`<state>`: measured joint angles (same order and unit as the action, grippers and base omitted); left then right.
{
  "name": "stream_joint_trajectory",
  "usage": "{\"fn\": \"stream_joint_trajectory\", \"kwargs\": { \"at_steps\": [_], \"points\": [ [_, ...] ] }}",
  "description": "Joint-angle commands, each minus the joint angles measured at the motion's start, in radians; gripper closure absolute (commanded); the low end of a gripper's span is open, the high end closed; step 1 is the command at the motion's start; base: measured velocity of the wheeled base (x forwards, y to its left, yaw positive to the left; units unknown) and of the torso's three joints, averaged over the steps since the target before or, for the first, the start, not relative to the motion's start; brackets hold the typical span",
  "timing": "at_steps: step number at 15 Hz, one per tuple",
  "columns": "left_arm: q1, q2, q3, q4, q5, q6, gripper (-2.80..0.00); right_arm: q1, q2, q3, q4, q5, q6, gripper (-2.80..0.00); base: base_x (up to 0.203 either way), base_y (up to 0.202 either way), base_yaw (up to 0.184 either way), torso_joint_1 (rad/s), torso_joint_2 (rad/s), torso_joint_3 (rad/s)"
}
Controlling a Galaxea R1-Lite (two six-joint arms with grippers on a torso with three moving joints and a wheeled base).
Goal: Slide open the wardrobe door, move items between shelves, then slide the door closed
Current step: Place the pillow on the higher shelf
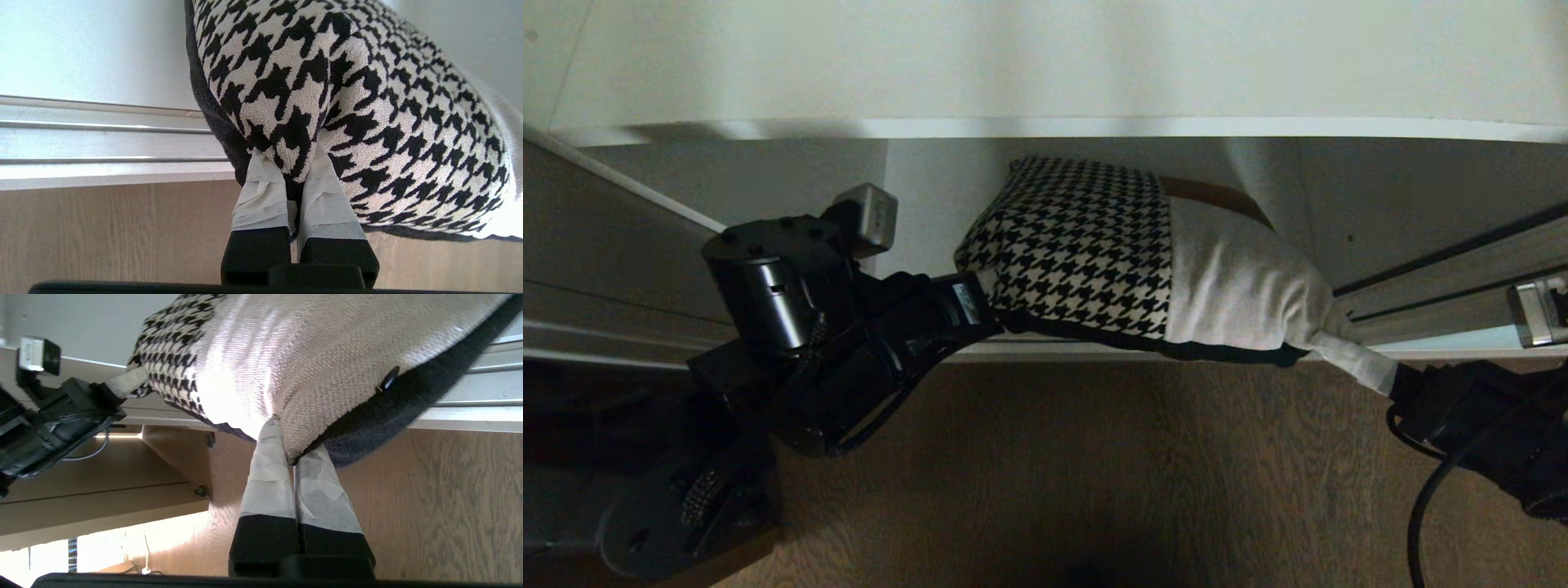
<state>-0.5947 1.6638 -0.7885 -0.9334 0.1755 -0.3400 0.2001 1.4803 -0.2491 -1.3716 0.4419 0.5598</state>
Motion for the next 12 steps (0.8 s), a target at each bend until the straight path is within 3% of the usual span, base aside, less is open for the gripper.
{"fn": "stream_joint_trajectory", "kwargs": {
  "at_steps": [1,12],
  "points": [
    [-0.017,-0.015,0.005,-0.002,0.001,-0.004,0.00,0.012,-0.060,0.000,0.024,0.005,0.003,0.00,0.000,0.000,0.000,0.000,0.00,0.000],
    [-0.073,-0.026,0.009,0.023,0.001,0.011,0.00,0.059,-0.083,-0.002,0.078,0.006,0.022,0.00,0.000,0.000,0.000,0.000,0.00,0.000]
  ]
}}
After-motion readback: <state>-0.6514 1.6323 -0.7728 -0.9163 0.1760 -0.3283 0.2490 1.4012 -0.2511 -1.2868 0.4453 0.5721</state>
